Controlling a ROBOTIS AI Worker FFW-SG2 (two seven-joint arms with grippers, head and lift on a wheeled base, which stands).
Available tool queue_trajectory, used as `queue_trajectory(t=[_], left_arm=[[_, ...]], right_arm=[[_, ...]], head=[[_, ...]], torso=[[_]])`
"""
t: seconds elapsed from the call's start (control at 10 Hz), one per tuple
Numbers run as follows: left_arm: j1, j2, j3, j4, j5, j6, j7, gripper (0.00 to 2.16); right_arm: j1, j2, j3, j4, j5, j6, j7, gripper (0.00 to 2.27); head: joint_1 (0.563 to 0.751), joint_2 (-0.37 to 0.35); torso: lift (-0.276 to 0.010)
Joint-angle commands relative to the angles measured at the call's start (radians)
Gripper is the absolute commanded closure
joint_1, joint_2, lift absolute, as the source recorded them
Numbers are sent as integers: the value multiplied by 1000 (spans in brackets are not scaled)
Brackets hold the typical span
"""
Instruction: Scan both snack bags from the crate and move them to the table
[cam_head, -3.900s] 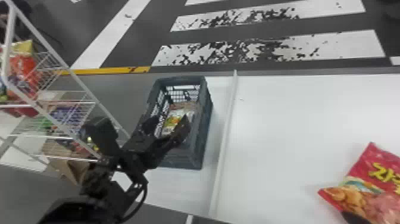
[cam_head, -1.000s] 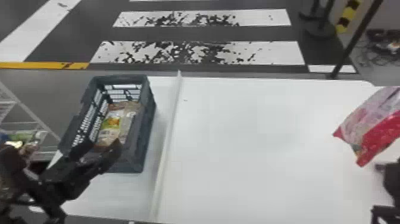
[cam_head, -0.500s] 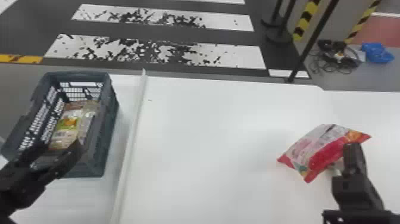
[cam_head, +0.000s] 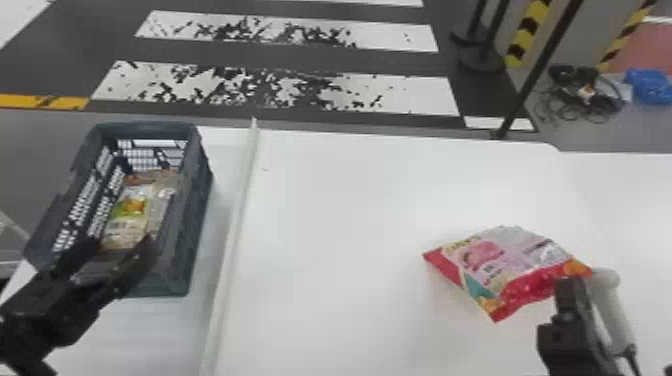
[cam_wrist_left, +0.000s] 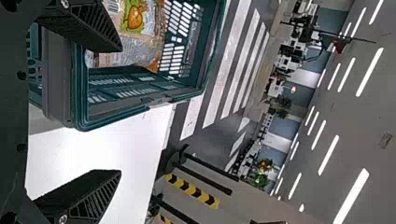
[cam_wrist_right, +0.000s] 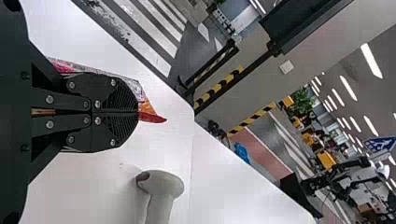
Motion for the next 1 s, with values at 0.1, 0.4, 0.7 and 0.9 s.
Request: queue_trajectory(t=[0.1, 0.4, 0.7, 0.9], left_arm=[[-9, 2, -1, 12, 0, -21, 0, 66], [-18, 2, -8, 18, 1, -27, -8, 66], [-26, 4, -10, 24, 0, -27, -8, 66], [-26, 5, -10, 20, 0, -27, -8, 66]], right_arm=[[20, -3, 23, 41, 71, -3, -35, 198], [57, -16, 69, 44, 124, 86, -88, 29], [43, -49, 70, 35, 250, 110, -49, 66], [-9, -53, 26, 19, 391, 359, 239, 66]], head=[[695, -43], [695, -18], [695, 15], [695, 52]], torso=[[-87], [-87], [-87], [-87]])
